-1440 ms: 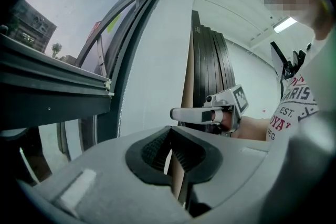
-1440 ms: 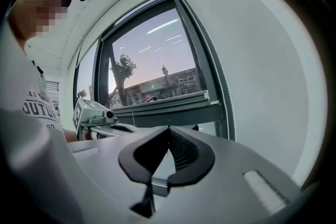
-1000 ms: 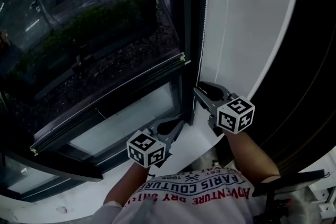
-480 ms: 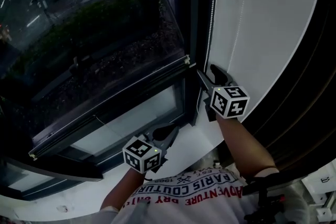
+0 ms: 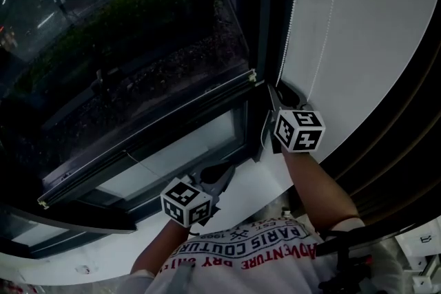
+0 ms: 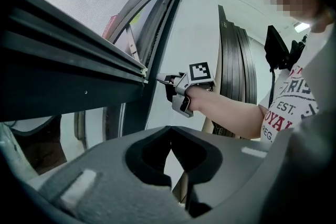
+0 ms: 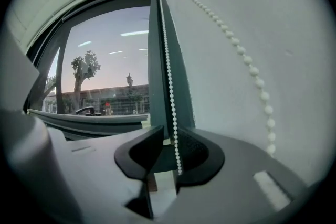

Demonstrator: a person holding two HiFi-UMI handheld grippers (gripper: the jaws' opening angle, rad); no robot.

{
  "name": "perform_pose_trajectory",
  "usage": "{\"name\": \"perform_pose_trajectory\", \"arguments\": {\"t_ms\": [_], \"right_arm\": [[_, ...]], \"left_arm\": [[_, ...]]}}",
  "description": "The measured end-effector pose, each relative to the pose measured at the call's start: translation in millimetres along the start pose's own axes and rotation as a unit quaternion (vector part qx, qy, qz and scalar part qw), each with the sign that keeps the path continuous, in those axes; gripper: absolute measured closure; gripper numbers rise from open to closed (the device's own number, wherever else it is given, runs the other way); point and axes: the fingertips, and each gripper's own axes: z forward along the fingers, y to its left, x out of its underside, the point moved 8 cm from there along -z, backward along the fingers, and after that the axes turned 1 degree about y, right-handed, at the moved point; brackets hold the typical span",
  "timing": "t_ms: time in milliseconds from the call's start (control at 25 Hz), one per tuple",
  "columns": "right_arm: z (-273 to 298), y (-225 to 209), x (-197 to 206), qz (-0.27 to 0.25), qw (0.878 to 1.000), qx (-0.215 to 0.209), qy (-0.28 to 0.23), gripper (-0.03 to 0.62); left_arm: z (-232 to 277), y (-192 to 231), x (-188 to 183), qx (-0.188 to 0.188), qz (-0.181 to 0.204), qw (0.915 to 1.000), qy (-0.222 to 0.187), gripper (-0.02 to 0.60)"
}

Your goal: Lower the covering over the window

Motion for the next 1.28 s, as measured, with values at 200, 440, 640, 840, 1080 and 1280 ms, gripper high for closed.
{"name": "perform_pose_trajectory", "arguments": {"t_ms": [200,440,640,840,1080,1280], "right_arm": [[-2.2,-0.1,-0.3,-0.010,1.000,-0.003,0.005,0.582],[-20.6,9.9,2.8,-0.021,0.999,-0.037,0.012,0.583],[-53.7,31.4,2.8,-0.037,0.995,-0.089,0.019,0.583],[-100.3,58.2,2.0,-0.075,0.988,-0.131,0.030,0.583],[-152.8,71.8,4.3,-0.089,0.981,-0.168,0.039,0.580],[-190.4,78.2,7.8,-0.091,0.979,-0.177,0.046,0.580]], "left_arm": [[-1.9,-0.7,3.1,0.002,-0.004,1.0000,0.000,0.580],[-5.6,-9.3,3.1,0.008,0.001,1.0000,-0.003,0.580],[-13.1,-26.5,-0.1,0.031,0.015,0.9993,-0.016,0.580],[-24.9,-52.8,-6.7,0.061,0.029,0.9972,-0.032,0.580],[-36.4,-77.4,-32.2,0.105,0.054,0.9907,-0.068,0.578],[-41.1,-92.7,-64.5,0.135,0.050,0.9851,-0.094,0.536]]}}
